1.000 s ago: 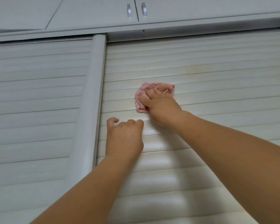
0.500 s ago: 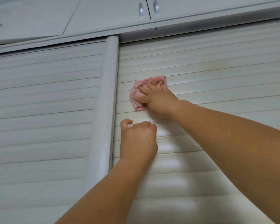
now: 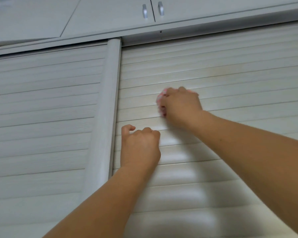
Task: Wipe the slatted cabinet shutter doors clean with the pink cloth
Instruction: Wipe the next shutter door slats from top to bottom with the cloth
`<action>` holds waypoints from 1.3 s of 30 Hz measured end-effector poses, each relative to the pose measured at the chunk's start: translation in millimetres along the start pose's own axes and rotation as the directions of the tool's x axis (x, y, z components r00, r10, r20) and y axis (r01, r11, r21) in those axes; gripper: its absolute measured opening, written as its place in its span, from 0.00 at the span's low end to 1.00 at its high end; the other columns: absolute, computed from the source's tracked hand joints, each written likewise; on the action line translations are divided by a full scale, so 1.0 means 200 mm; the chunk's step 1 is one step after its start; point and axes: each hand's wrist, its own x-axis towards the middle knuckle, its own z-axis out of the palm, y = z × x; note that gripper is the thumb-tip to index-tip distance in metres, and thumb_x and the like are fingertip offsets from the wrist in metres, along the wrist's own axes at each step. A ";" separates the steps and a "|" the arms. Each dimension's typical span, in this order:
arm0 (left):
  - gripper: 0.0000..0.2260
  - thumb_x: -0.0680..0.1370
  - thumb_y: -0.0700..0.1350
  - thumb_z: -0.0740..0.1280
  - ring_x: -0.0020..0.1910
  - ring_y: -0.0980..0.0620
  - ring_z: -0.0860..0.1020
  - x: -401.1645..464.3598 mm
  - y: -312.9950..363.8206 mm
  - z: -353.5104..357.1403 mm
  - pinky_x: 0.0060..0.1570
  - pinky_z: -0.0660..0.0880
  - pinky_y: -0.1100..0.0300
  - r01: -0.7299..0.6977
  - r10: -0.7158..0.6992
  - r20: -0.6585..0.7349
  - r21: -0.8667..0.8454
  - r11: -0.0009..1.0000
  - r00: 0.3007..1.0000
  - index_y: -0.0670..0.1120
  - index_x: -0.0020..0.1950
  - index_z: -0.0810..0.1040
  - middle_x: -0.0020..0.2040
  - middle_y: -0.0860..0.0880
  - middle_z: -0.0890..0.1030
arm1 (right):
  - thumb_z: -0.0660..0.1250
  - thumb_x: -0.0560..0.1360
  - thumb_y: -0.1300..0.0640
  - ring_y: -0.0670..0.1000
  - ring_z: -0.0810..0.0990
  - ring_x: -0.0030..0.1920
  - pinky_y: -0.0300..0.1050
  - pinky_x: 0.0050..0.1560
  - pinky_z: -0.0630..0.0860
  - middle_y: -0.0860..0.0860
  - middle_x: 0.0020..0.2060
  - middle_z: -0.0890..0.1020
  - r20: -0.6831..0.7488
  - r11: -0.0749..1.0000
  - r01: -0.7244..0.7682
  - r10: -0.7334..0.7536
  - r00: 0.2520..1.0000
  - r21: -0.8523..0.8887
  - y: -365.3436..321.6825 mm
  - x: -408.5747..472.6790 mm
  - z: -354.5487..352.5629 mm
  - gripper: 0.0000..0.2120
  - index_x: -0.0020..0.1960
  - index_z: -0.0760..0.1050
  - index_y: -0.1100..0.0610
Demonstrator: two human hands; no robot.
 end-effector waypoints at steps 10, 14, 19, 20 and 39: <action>0.07 0.65 0.36 0.68 0.24 0.48 0.74 0.09 0.01 -0.02 0.53 0.57 0.54 -0.005 0.007 -0.026 0.060 0.998 1.000 0.48 0.35 0.79 0.30 0.49 0.78 | 0.57 0.78 0.59 0.55 0.66 0.68 0.49 0.55 0.67 0.50 0.68 0.68 0.052 0.998 -0.015 0.011 0.999 0.068 0.29 -0.06 -0.01 0.19 0.67 0.69 0.47; 0.09 0.75 0.40 0.56 0.40 0.51 0.75 0.11 0.04 -0.05 0.60 0.56 0.55 0.005 -0.006 0.006 0.171 0.985 1.000 0.51 0.45 0.74 0.44 0.52 0.78 | 0.56 0.78 0.59 0.56 0.67 0.67 0.49 0.54 0.67 0.49 0.68 0.68 0.083 0.993 -0.114 0.112 0.990 0.030 0.52 -0.10 -0.02 0.19 0.67 0.68 0.46; 0.10 0.75 0.42 0.55 0.46 0.52 0.74 0.21 0.13 -0.06 0.60 0.56 0.53 -0.002 0.008 -0.038 0.145 0.989 0.999 0.53 0.46 0.74 0.45 0.53 0.75 | 0.54 0.78 0.58 0.56 0.67 0.67 0.50 0.55 0.67 0.50 0.68 0.69 0.078 0.979 -0.201 0.202 0.976 -0.014 0.78 -0.18 -0.01 0.19 0.67 0.68 0.47; 0.09 0.75 0.42 0.56 0.48 0.52 0.73 0.24 0.16 -0.05 0.61 0.56 0.52 -0.009 0.017 -0.061 0.127 0.992 0.998 0.53 0.48 0.74 0.47 0.53 0.75 | 0.54 0.78 0.58 0.56 0.67 0.68 0.50 0.56 0.68 0.50 0.68 0.69 0.071 0.975 -0.219 0.221 0.973 -0.031 0.83 -0.20 -0.01 0.19 0.67 0.68 0.47; 0.17 0.76 0.40 0.55 0.61 0.52 0.70 0.50 0.43 0.07 0.69 0.45 0.46 -0.016 0.002 -0.090 -0.160 0.987 0.996 0.53 0.62 0.73 0.62 0.53 0.72 | 0.56 0.75 0.59 0.60 0.68 0.65 0.56 0.59 0.69 0.57 0.66 0.70 0.022 0.946 -0.322 0.321 0.947 0.049 0.81 0.03 0.07 0.19 0.65 0.71 0.53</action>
